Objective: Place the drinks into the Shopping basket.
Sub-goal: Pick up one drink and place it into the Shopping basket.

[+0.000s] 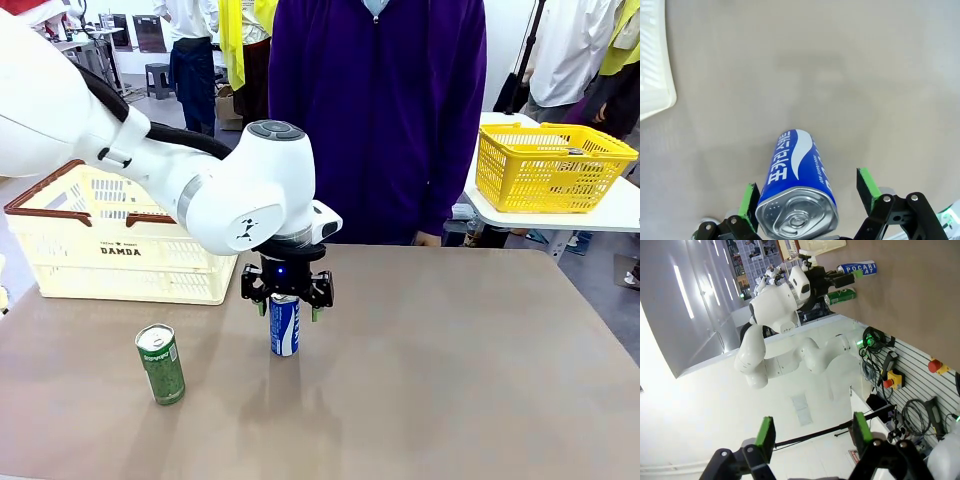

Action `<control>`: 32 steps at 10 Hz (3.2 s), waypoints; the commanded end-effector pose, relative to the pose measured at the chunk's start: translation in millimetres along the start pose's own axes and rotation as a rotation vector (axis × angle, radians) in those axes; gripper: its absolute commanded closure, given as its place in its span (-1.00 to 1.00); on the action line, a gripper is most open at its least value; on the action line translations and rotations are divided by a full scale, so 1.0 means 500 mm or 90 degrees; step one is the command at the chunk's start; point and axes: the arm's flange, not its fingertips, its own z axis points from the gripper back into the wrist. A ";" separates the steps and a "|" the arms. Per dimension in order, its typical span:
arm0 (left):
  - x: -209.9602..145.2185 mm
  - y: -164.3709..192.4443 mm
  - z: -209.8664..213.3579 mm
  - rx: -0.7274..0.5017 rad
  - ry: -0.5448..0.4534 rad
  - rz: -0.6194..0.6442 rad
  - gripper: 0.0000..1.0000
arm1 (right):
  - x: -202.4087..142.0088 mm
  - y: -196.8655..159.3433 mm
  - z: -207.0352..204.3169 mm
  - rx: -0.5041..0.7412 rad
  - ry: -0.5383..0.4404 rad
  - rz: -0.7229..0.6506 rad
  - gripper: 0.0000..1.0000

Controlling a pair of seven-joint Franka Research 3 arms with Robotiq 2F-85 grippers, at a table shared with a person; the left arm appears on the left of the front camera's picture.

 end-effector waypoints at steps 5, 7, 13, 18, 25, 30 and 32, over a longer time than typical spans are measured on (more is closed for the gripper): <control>0.012 -0.013 -0.002 0.040 0.001 0.023 0.19 | -0.005 0.004 0.008 -0.005 0.007 -0.004 -0.65; 0.012 -0.015 -0.002 0.048 -0.009 0.021 1.00 | -0.005 0.004 0.008 -0.005 0.007 -0.004 -0.65; 0.005 -0.007 0.019 0.055 -0.014 0.015 1.00 | -0.005 0.004 0.008 -0.005 0.007 -0.004 -0.65; 0.093 0.164 0.441 -0.045 -0.170 -0.005 1.00 | -0.005 0.004 0.008 -0.005 0.007 -0.004 -0.65; 0.334 0.528 0.411 0.014 -0.110 0.288 1.00 | -0.005 0.004 0.008 -0.005 0.007 -0.004 -0.65; 0.327 0.554 0.343 0.019 -0.094 0.274 1.00 | -0.005 0.004 0.008 -0.005 0.007 -0.004 -0.65; 0.334 0.547 0.328 0.020 -0.067 0.281 1.00 | -0.005 0.004 0.008 -0.005 0.007 -0.004 -0.65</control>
